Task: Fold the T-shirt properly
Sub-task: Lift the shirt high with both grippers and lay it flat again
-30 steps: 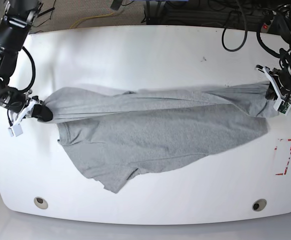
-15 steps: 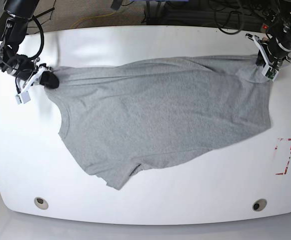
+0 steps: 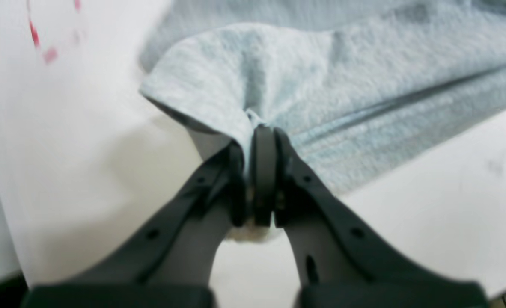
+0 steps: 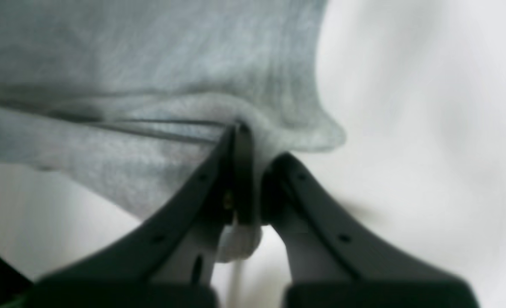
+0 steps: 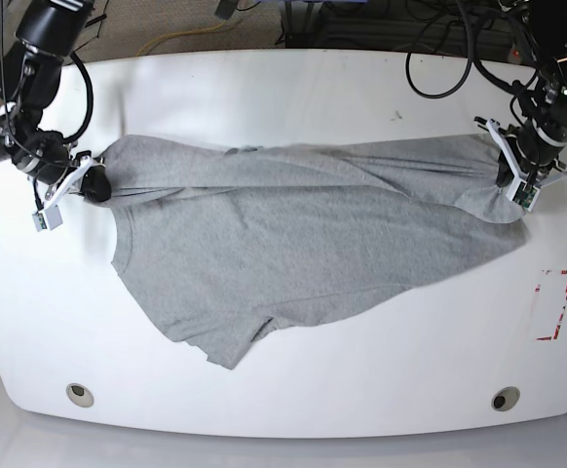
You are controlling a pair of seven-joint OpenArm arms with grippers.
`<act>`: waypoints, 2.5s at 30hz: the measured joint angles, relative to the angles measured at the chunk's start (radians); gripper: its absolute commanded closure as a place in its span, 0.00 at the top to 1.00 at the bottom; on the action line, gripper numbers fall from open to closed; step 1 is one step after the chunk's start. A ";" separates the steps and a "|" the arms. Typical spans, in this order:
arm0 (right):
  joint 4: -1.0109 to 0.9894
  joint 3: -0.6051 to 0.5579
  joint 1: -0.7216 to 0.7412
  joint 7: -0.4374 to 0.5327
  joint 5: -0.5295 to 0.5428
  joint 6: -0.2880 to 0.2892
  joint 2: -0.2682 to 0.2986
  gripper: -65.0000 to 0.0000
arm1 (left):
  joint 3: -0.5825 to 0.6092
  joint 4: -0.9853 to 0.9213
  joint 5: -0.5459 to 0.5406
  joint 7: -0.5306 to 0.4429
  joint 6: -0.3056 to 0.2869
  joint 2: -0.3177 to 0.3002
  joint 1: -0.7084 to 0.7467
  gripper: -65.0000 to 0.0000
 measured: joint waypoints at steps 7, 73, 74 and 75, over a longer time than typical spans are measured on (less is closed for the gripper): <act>-0.004 -0.003 0.129 -0.006 -0.088 0.036 -0.007 0.00 | 0.032 0.000 0.001 0.011 0.001 0.000 -0.134 0.00; 0.113 -0.180 0.429 -0.038 -0.161 0.051 0.088 0.00 | 0.137 0.018 -0.006 0.226 -0.005 -0.137 -0.600 0.00; 0.124 -0.167 0.391 -0.047 -0.155 0.055 0.087 0.00 | 0.124 0.020 -0.012 0.223 -0.004 -0.132 -0.565 0.00; 0.135 -0.148 0.365 -0.070 -0.135 0.055 0.084 0.00 | 0.101 0.023 -0.014 0.225 -0.003 -0.125 -0.522 0.00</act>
